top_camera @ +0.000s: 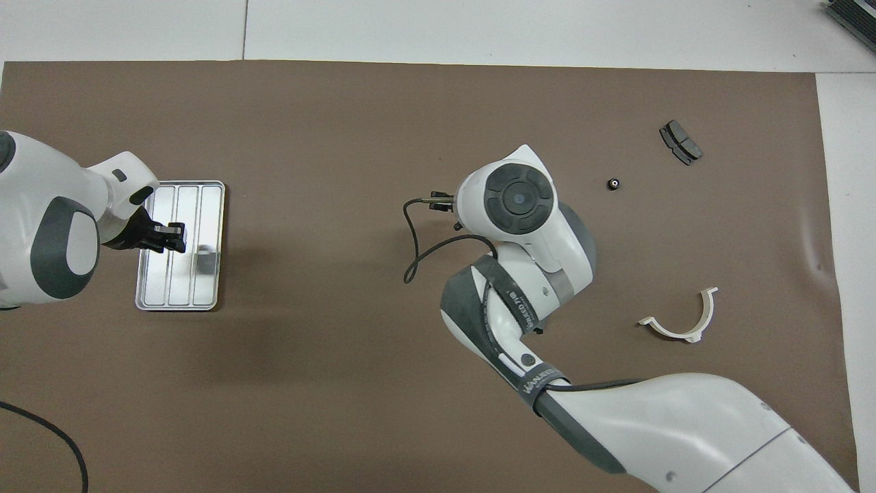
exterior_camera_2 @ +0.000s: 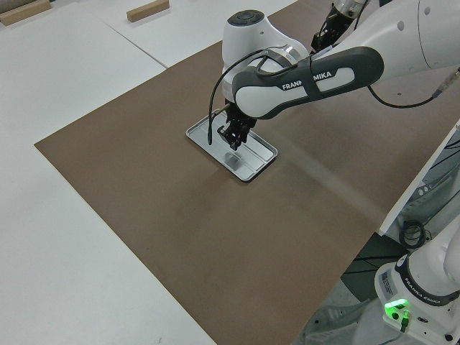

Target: Pick bearing gear from pile to tray

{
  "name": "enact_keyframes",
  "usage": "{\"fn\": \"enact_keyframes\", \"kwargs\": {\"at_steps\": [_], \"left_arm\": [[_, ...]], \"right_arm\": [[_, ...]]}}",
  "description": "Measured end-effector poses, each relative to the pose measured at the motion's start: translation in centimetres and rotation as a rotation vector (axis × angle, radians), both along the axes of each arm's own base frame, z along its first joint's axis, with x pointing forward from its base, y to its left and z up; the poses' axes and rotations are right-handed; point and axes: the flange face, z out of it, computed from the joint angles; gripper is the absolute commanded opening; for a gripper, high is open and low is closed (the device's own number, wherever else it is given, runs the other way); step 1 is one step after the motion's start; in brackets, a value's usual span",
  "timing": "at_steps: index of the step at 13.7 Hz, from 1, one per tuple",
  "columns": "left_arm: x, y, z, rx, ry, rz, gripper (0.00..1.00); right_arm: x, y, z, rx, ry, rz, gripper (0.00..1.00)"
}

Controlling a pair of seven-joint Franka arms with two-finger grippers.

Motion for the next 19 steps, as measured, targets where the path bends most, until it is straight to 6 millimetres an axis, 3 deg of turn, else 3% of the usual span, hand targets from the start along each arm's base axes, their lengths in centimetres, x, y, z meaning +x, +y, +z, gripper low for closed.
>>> {"fn": "enact_keyframes", "kwargs": {"at_steps": [3,7,8,11,12,16,17,19], "left_arm": [[-0.2,-0.2,0.6,-0.002,-0.016,-0.01,1.0],[1.3,-2.4,2.9,-0.004,-0.069,-0.006,1.0],[1.9,-3.9,3.8,-0.004,-0.084,0.011,1.0],[3.1,-9.2,5.9,-0.009,-0.116,0.054,1.0],[3.4,-10.7,6.3,-0.011,-0.124,0.069,1.0],[4.1,-18.1,7.7,-0.036,-0.166,0.158,1.0],[4.3,-20.2,8.0,-0.056,-0.177,0.186,1.0],[4.5,-25.2,8.1,-0.082,-0.194,0.239,0.99]], "right_arm": [[-1.9,4.1,-2.0,-0.002,0.01,0.02,0.0],[-3.4,6.3,-2.1,0.009,-0.005,0.055,0.0],[-3.6,6.5,-2.3,0.008,-0.002,0.06,0.09],[-4.0,6.5,-3.5,-0.003,0.013,0.063,0.82],[-4.0,6.4,-3.7,-0.005,0.015,0.062,1.0],[-3.1,5.5,-3.2,-0.004,0.005,0.045,1.0],[-2.1,4.4,-2.5,-0.001,-0.005,0.025,1.0],[1.0,0.3,-0.5,0.002,-0.033,-0.007,1.0]]}}
